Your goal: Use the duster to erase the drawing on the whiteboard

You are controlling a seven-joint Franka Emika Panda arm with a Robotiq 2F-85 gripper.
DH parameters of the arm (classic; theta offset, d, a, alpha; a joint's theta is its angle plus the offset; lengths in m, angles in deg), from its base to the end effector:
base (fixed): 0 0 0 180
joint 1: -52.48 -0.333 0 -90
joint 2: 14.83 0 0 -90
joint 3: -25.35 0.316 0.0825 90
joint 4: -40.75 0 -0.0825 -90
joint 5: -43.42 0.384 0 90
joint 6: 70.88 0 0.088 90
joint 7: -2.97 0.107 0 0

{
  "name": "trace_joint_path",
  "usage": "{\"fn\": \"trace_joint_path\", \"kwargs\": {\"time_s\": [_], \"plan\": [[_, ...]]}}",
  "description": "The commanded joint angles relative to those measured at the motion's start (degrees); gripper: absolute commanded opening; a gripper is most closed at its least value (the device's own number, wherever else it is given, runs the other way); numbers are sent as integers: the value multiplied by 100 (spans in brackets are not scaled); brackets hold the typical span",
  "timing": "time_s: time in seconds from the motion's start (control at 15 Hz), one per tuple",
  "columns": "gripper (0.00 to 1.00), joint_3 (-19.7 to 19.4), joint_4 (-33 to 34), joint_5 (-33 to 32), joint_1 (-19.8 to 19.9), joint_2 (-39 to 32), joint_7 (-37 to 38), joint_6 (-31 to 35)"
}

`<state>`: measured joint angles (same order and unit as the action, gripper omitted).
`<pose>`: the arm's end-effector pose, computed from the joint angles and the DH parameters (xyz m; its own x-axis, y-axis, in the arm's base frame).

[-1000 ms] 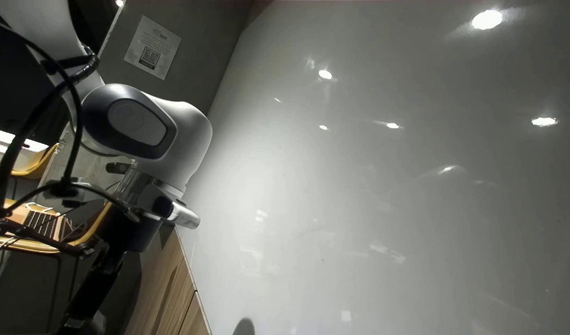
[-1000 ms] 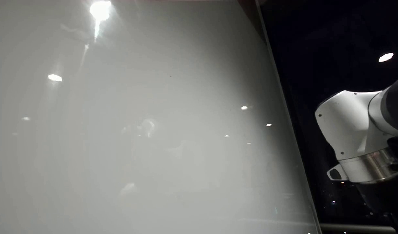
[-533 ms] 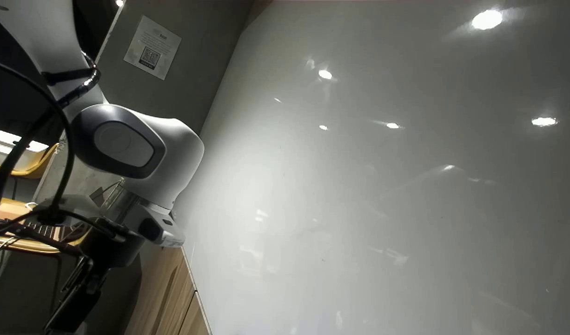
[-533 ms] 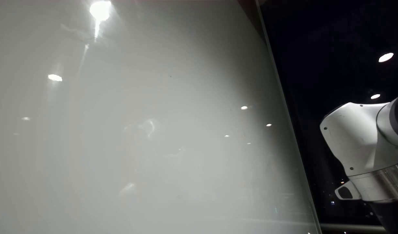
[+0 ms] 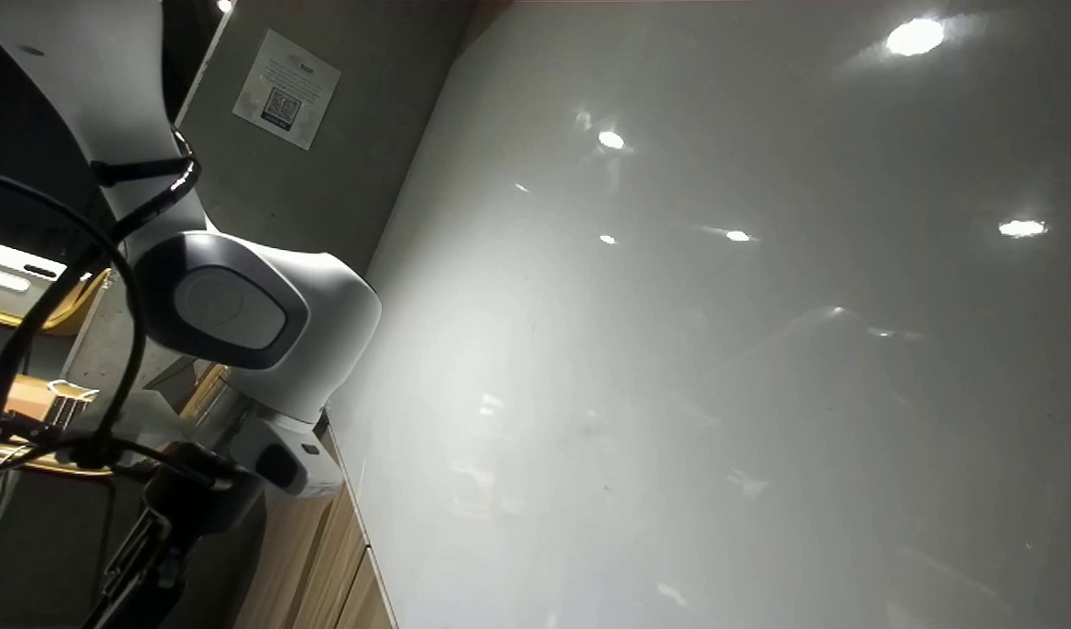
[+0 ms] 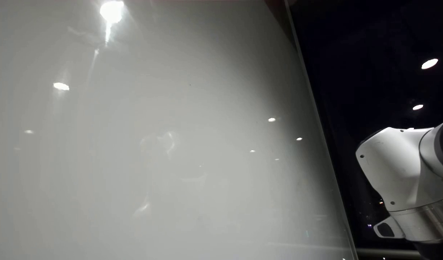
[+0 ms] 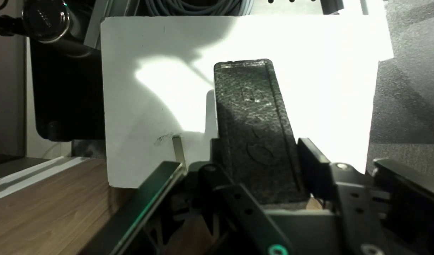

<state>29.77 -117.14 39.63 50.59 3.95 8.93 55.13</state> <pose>0.3500 0.0341 0.2981 0.9747 0.0329 -0.2210 0.0543 -0.9943 0.0914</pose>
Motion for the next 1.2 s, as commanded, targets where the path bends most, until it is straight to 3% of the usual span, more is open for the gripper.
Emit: {"fn": "trace_joint_path", "kwargs": {"time_s": [0.0, 1.13], "plan": [[29, -117, 55, 193, -50, -119, -230, 213], [29, -177, 228, 147, 54, -916, -231, 657]]}}
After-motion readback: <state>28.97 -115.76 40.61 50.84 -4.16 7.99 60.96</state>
